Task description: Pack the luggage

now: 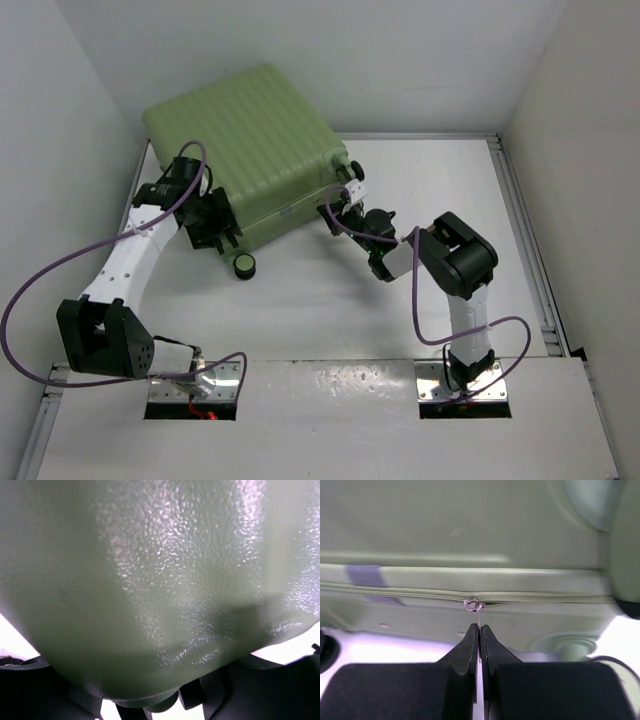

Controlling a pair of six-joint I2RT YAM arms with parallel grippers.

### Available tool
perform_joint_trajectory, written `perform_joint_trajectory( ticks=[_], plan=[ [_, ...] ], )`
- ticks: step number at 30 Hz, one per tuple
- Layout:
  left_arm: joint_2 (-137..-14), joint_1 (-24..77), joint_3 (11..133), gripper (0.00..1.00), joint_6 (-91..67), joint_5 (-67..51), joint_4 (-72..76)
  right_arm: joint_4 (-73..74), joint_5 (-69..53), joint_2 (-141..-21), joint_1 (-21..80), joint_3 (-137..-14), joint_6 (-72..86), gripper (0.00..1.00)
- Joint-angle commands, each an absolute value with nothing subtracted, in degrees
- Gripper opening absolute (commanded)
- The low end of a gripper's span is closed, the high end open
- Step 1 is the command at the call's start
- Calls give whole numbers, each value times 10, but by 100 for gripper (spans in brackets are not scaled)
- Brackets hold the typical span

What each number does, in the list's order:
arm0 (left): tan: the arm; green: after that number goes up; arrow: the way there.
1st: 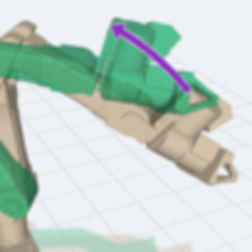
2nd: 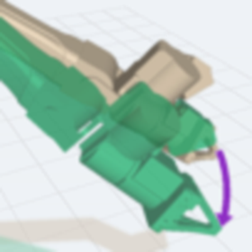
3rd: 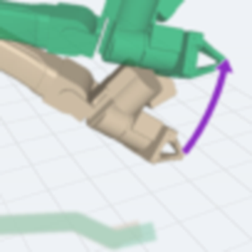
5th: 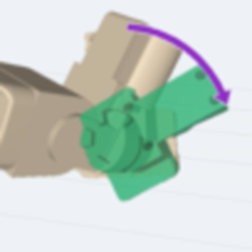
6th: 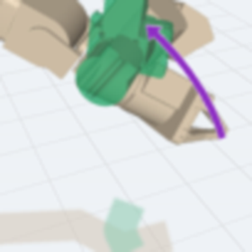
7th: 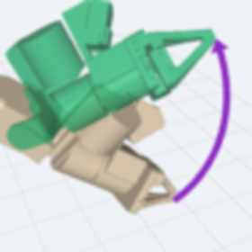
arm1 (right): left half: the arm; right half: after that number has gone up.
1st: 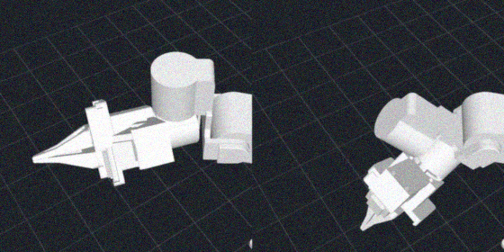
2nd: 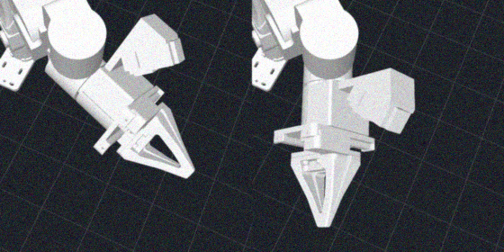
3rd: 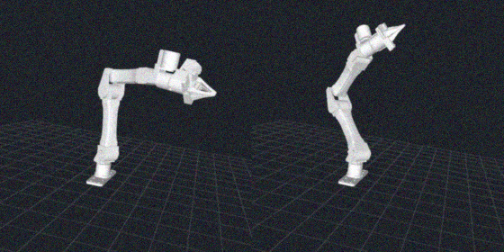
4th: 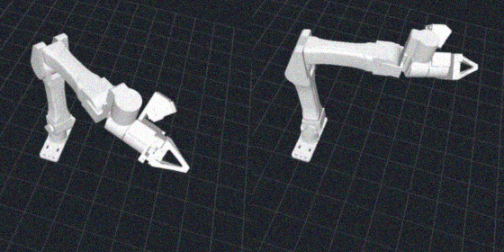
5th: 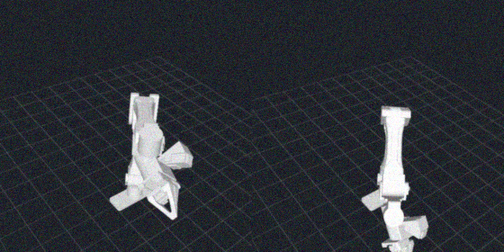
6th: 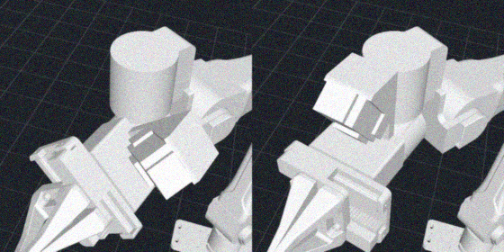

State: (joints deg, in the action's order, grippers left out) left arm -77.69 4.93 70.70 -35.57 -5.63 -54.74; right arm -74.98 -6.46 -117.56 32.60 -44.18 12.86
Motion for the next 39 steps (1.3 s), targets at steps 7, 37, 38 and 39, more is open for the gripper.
perform_joint_trajectory(
  ticks=[7,37,38,39],
  plan=[
    [-827,-35,697,0,-357,83,-526,-860,-2,-1156,269,-425,130,0],
    [-862,-174,755,0,-253,199,-487,-853,-78,-1147,142,-413,136,0],
    [-862,-174,755,0,-248,199,-487,-864,-93,-1135,135,-408,136,0],
    [-862,-174,750,0,-248,199,-487,-866,-105,-1132,134,-395,137,0]
  ],
)
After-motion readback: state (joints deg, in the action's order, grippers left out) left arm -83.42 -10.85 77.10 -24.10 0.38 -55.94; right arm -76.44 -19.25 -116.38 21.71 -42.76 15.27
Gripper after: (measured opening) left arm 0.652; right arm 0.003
